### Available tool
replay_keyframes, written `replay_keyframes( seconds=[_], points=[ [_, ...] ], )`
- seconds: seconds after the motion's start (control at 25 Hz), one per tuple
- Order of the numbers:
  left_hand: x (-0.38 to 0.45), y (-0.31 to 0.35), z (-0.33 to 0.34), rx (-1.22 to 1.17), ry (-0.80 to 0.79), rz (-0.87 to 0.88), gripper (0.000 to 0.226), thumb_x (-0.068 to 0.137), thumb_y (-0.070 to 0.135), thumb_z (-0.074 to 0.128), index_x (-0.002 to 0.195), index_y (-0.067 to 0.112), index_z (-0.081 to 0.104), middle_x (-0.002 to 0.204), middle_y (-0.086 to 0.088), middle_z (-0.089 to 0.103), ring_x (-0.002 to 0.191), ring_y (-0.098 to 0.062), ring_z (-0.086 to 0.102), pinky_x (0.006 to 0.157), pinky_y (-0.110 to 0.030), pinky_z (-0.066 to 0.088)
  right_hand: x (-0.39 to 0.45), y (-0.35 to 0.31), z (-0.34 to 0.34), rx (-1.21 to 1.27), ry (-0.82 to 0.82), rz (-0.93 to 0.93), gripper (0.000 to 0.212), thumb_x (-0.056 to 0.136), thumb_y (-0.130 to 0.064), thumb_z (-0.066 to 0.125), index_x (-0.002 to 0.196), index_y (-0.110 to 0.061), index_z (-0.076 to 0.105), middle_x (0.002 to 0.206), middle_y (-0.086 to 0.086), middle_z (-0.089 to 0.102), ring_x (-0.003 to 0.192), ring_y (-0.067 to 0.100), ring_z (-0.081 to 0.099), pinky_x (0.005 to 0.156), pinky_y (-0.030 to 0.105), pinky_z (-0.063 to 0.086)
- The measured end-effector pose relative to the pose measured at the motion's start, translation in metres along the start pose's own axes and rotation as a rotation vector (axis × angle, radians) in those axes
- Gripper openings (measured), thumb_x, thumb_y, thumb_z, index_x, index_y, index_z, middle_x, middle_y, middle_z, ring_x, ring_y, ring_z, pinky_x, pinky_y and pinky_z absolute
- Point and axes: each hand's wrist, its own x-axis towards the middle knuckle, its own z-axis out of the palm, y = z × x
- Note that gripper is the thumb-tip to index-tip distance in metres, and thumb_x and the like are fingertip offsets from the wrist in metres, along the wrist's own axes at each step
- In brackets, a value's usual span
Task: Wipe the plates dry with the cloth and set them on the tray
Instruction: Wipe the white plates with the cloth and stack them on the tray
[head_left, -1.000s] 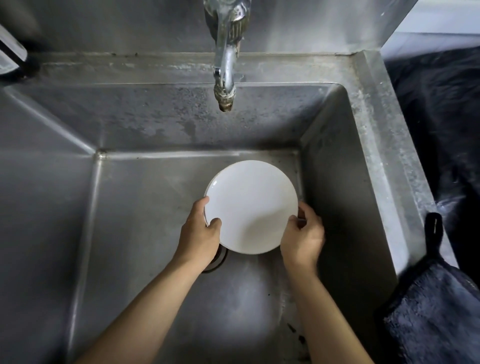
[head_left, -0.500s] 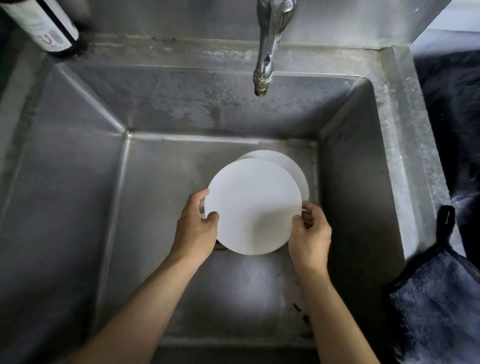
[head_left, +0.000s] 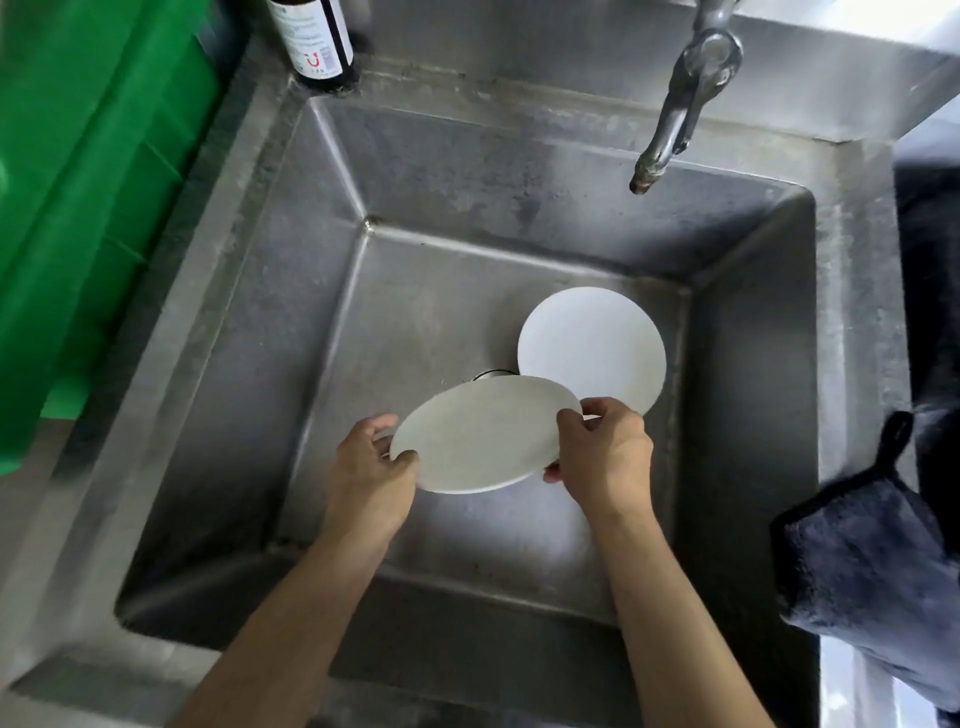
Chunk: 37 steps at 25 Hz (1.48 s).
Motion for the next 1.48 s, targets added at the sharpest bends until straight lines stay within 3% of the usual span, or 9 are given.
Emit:
replay_keyframes(
  seconds=[0.2,0.32,0.44,0.6,0.8,1.04,1.16,1.36,1.48],
  points=[
    [-0.01,0.001,-0.014,-0.125,0.053,-0.052,0.041,0.088,-0.007,0.056,0.126,0.007,0.06,0.122,-0.012,0.067,0.11,-0.029,0.065,0.099,-0.044,0.053,-0.024,0.0,-0.002,0.032,-0.011,0.03,0.011,0.098,-0.009,0.05,0.106,-0.011,0.058,0.082,0.008,0.072,0.041,0.012,0.066,0.035,0.013,0.041],
    [-0.021,0.009,-0.015,-0.325,0.072,-0.166,0.015,0.096,0.01,0.052,0.098,0.013,0.066,0.107,-0.011,0.07,0.098,-0.029,0.066,0.084,-0.045,0.058,-0.041,0.009,-0.003,0.134,-0.015,0.011,0.02,0.098,-0.008,0.052,0.115,-0.01,0.061,0.092,0.001,0.073,0.052,0.016,0.072,0.044,0.019,0.053],
    [-0.036,0.026,-0.015,-0.631,-0.021,-0.307,0.022,0.1,0.025,0.052,0.11,0.017,0.069,0.097,-0.004,0.075,0.078,-0.019,0.072,0.069,-0.041,0.062,-0.061,0.019,-0.006,0.284,-0.029,0.032,0.027,0.099,-0.008,0.057,0.125,-0.012,0.054,0.1,-0.007,0.069,0.063,0.011,0.075,0.052,0.03,0.061],
    [-0.056,0.049,-0.01,-0.719,-0.041,-0.286,0.028,0.103,0.041,0.049,0.118,0.023,0.065,0.108,0.0,0.075,0.097,-0.023,0.072,0.078,-0.044,0.062,-0.085,0.027,-0.021,0.429,-0.061,0.11,0.031,0.097,-0.004,0.06,0.124,-0.015,0.049,0.105,-0.001,0.067,0.071,0.008,0.076,0.053,0.024,0.059],
    [-0.089,0.071,-0.003,-0.676,-0.061,-0.191,0.025,0.105,0.043,0.047,0.097,0.027,0.065,0.091,0.011,0.075,0.088,-0.014,0.072,0.064,-0.032,0.06,-0.111,0.03,-0.059,0.36,-0.017,0.0,0.029,0.095,-0.011,0.067,0.12,-0.017,0.053,0.106,0.006,0.072,0.07,0.014,0.076,0.06,0.028,0.061],
    [-0.117,0.09,-0.007,-0.553,-0.075,-0.049,0.025,0.102,0.049,0.05,0.091,0.03,0.063,0.084,0.017,0.071,0.087,-0.011,0.07,0.079,-0.035,0.058,-0.122,0.038,-0.121,0.078,0.267,-0.226,0.016,0.096,-0.019,0.061,0.111,-0.021,0.067,0.092,-0.004,0.072,0.085,0.013,0.069,0.079,0.034,0.053],
    [-0.133,0.092,-0.01,-0.437,-0.099,0.028,0.027,0.099,0.053,0.052,0.112,0.033,0.065,0.093,0.017,0.071,0.093,-0.011,0.068,0.082,-0.031,0.055,-0.111,0.057,-0.161,-0.219,0.444,-0.349,0.032,0.092,-0.018,0.064,0.124,-0.018,0.067,0.113,0.008,0.069,0.107,0.032,0.062,0.094,0.041,0.046],
    [-0.163,0.096,-0.016,-0.361,-0.121,0.063,0.045,0.097,0.055,0.055,0.135,0.03,0.058,0.123,0.005,0.068,0.107,-0.018,0.066,0.089,-0.035,0.054,-0.083,0.091,-0.202,-0.785,0.071,-0.233,0.094,0.084,-0.054,0.07,0.161,-0.039,0.019,0.172,0.002,0.01,0.159,0.022,0.0,0.126,0.048,-0.002],
    [-0.177,0.104,-0.018,-0.371,-0.135,0.068,0.047,0.098,0.053,0.055,0.137,0.028,0.058,0.124,0.003,0.068,0.106,-0.019,0.067,0.079,-0.03,0.054,-0.076,0.11,-0.211,-0.839,0.081,-0.268,0.08,0.093,-0.031,0.065,0.161,-0.039,0.023,0.172,0.002,0.013,0.158,0.022,0.007,0.125,0.051,0.014]
  ],
)
